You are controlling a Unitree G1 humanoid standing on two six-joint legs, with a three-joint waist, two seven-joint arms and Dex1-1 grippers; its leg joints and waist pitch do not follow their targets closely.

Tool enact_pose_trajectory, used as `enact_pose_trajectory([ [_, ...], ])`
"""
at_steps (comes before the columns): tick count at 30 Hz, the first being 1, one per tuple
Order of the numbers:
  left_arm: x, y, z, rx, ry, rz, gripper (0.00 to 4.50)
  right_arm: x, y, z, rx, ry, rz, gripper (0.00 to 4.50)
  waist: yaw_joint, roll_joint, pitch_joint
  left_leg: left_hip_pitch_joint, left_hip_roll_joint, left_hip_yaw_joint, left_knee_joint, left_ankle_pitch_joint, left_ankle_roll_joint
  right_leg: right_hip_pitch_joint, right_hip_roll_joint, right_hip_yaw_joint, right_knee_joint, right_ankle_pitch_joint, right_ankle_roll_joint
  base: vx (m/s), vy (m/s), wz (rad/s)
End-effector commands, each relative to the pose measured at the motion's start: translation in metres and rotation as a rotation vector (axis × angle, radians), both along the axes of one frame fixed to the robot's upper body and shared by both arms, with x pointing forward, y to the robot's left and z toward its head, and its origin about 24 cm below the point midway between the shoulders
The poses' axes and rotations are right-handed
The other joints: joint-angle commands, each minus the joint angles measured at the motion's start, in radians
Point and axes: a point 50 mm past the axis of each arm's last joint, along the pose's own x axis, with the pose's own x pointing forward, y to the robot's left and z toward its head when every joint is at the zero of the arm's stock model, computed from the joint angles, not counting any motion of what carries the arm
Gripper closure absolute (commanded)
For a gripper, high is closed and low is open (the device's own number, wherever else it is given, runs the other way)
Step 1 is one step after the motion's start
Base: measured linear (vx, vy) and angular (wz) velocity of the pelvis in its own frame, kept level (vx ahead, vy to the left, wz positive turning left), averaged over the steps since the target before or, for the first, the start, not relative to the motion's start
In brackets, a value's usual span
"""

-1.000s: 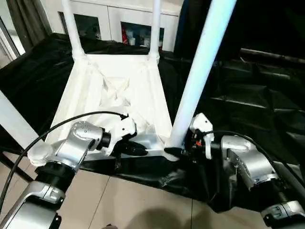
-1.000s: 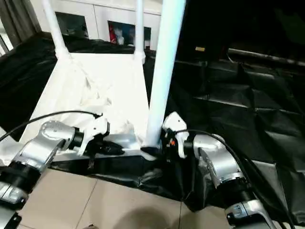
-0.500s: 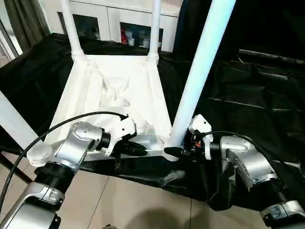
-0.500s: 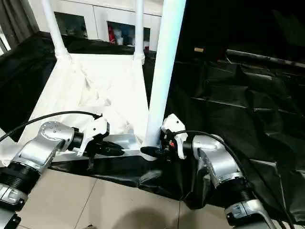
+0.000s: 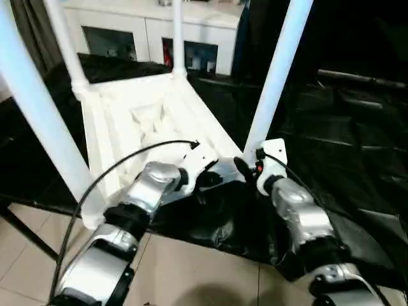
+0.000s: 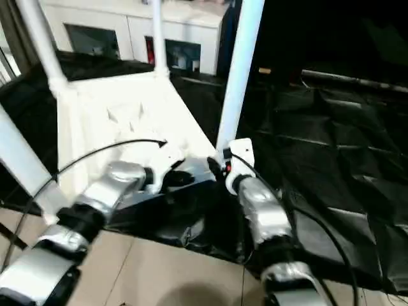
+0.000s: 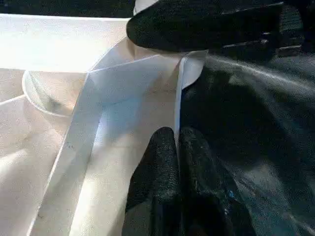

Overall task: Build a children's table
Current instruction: Rotate leg to tighten

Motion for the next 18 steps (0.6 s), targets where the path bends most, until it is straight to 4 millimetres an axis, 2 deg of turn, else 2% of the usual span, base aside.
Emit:
enact_pose_trajectory([
  [1, -0.001, -0.013, -0.004, 0.004, -0.005, 0.004, 4.50, -0.011, 0.035, -0.013, 0.030, 0.057, 0.131, 1.81, -0.004, -0.005, -0.054, 0.000, 0.013, 0.000, -0.070, -0.196, 0.018, 0.044, -0.071, 0.047, -0.093, -0.335, -0.126, 0.000, 0.000, 0.00],
  [3, -0.001, -0.009, -0.003, 0.000, -0.007, 0.000, 4.50, -0.011, 0.037, -0.009, 0.058, 0.032, 0.159, 1.81, -0.002, -0.003, -0.055, -0.001, 0.016, -0.002, -0.071, -0.192, 0.020, 0.045, -0.072, 0.046, -0.091, -0.317, -0.131, 0.000, 0.000, 0.00],
  [4, -0.001, -0.006, -0.002, -0.001, -0.010, 0.002, 4.50, -0.011, 0.037, -0.007, 0.068, 0.014, 0.174, 1.25, -0.002, -0.001, -0.054, -0.001, 0.017, -0.002, -0.072, -0.195, 0.021, 0.045, -0.072, 0.046, -0.089, -0.308, -0.136, 0.000, 0.000, 0.00],
  [5, 0.000, -0.004, -0.001, -0.004, -0.012, -0.001, 4.50, -0.010, 0.038, -0.004, 0.072, 0.000, 0.184, 1.25, -0.002, 0.004, -0.054, 0.000, 0.016, -0.002, -0.072, -0.204, 0.020, 0.044, -0.073, 0.047, -0.091, -0.308, -0.140, 0.000, 0.000, 0.00],
  [6, 0.000, -0.001, 0.000, -0.005, -0.011, -0.002, 4.50, -0.009, 0.037, -0.001, 0.073, -0.022, 0.205, 1.06, -0.003, 0.002, -0.054, -0.001, 0.016, -0.002, -0.072, -0.209, 0.021, 0.045, -0.071, 0.046, -0.090, -0.307, -0.143, 0.000, 0.000, 0.00],
  [7, 0.001, 0.001, 0.000, -0.005, -0.010, -0.002, 4.50, -0.008, 0.037, 0.001, 0.069, -0.034, 0.214, 1.06, -0.002, 0.003, -0.054, -0.001, 0.016, -0.001, -0.072, -0.213, 0.022, 0.045, -0.072, 0.046, -0.091, -0.309, -0.143, 0.000, 0.000, 0.00],
  [9, 0.000, 0.007, 0.001, -0.004, -0.013, -0.027, 4.50, -0.005, 0.030, 0.008, 0.074, -0.058, 0.234, 0.85, -0.005, 0.003, -0.054, -0.004, 0.015, -0.003, -0.074, -0.212, 0.023, 0.049, -0.072, 0.045, -0.092, -0.313, -0.142, 0.000, 0.000, 0.00],
  [10, 0.001, 0.010, 0.001, -0.002, -0.011, -0.033, 4.50, -0.004, 0.027, 0.010, 0.077, -0.065, 0.249, 0.72, -0.007, 0.007, -0.054, -0.004, 0.015, -0.004, -0.073, -0.211, 0.025, 0.049, -0.073, 0.046, -0.090, -0.308, -0.144, 0.000, 0.000, 0.00],
  [12, 0.000, 0.018, 0.002, 0.004, -0.010, -0.054, 4.50, -0.004, 0.019, 0.015, 0.078, -0.070, 0.292, 0.62, -0.011, 0.005, -0.055, -0.005, 0.015, -0.003, -0.072, -0.206, 0.032, 0.052, -0.070, 0.045, -0.090, -0.293, -0.152, 0.000, 0.000, 0.00],
  [14, -0.001, 0.031, 0.004, 0.022, -0.009, -0.095, 4.50, -0.008, 0.003, 0.022, 0.054, -0.074, 0.418, 0.62, -0.012, 0.002, -0.056, -0.010, 0.017, -0.003, -0.070, -0.174, 0.049, 0.060, -0.069, 0.045, -0.083, -0.234, -0.167, 0.000, 0.000, 0.00],
  [15, -0.003, 0.037, 0.005, 0.028, -0.001, -0.123, 4.50, -0.012, -0.005, 0.024, 0.032, -0.070, 0.484, 0.62, -0.013, -0.002, -0.056, -0.012, 0.017, -0.001, -0.068, -0.167, 0.056, 0.059, -0.071, 0.046, -0.082, -0.222, -0.168, 0.000, 0.000, 0.00],
  [16, -0.004, 0.041, 0.006, 0.032, 0.004, -0.142, 4.50, -0.014, -0.009, 0.025, 0.018, -0.066, 0.523, 0.62, -0.013, 0.001, -0.057, -0.014, 0.018, -0.004, -0.068, -0.152, 0.065, 0.062, -0.071, 0.045, -0.078, -0.204, -0.170, 0.000, 0.000, 0.00],
  [18, -0.009, 0.049, 0.009, 0.019, 0.020, -0.206, 4.50, -0.022, -0.020, 0.024, -0.027, -0.041, 0.628, 0.62, -0.015, -0.002, -0.057, -0.009, 0.021, -0.001, -0.065, -0.143, 0.073, 0.056, -0.072, 0.046, -0.076, -0.180, -0.192, 0.000, 0.000, 0.00],
])
